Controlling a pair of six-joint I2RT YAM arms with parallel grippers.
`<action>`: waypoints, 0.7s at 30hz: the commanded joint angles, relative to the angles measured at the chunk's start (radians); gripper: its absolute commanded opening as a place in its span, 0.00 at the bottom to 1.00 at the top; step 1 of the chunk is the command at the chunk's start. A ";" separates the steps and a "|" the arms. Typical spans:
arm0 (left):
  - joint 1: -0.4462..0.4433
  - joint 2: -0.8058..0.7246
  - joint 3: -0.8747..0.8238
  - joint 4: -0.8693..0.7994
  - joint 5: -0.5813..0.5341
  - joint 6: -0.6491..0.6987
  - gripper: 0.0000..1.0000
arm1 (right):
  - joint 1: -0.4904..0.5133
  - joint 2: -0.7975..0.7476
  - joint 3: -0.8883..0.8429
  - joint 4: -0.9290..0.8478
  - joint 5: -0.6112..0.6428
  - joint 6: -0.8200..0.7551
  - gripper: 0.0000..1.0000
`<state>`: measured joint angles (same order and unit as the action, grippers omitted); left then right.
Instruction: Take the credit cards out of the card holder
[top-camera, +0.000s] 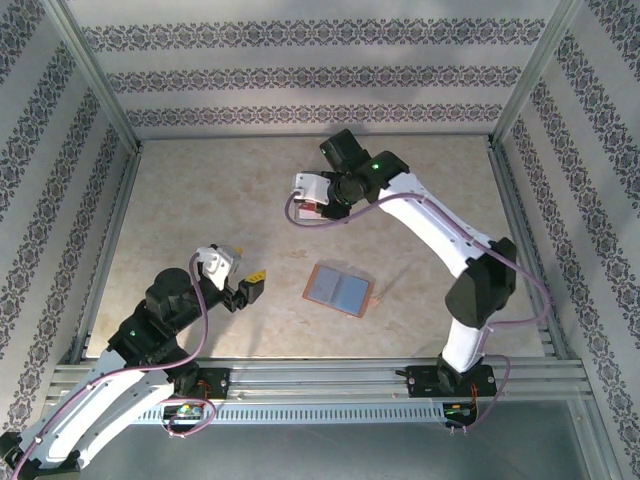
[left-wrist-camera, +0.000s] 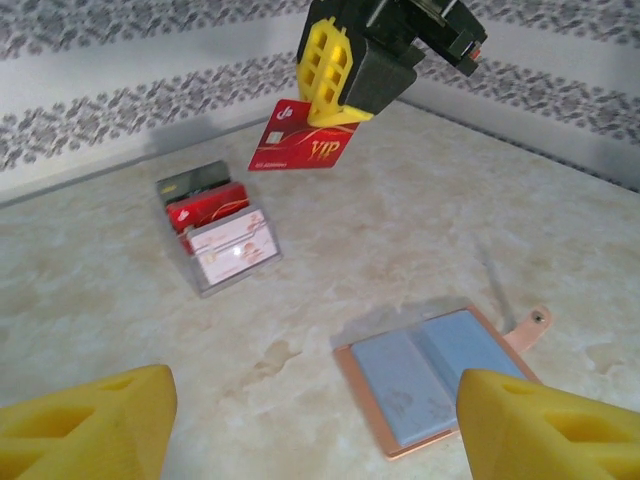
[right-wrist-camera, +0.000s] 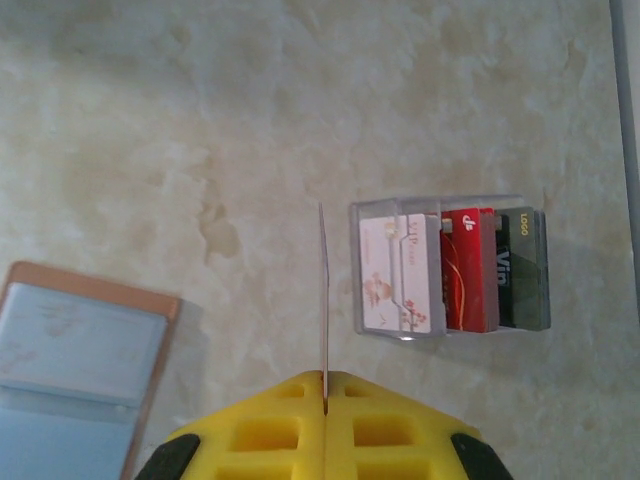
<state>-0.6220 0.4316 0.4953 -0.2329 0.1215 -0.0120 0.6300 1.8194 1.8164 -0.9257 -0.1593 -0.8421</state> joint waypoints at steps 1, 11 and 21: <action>-0.008 -0.002 0.005 -0.085 -0.088 -0.051 0.75 | -0.011 0.082 0.107 -0.078 0.090 -0.021 0.00; -0.007 -0.002 -0.016 -0.097 -0.174 -0.048 0.93 | -0.015 0.320 0.350 -0.148 0.211 -0.045 0.00; -0.007 0.013 -0.032 -0.088 -0.215 -0.037 0.98 | -0.019 0.475 0.500 -0.147 0.267 -0.092 0.00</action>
<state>-0.6220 0.4385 0.4706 -0.3077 -0.0628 -0.0467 0.6201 2.2616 2.2620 -1.0477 0.0757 -0.9066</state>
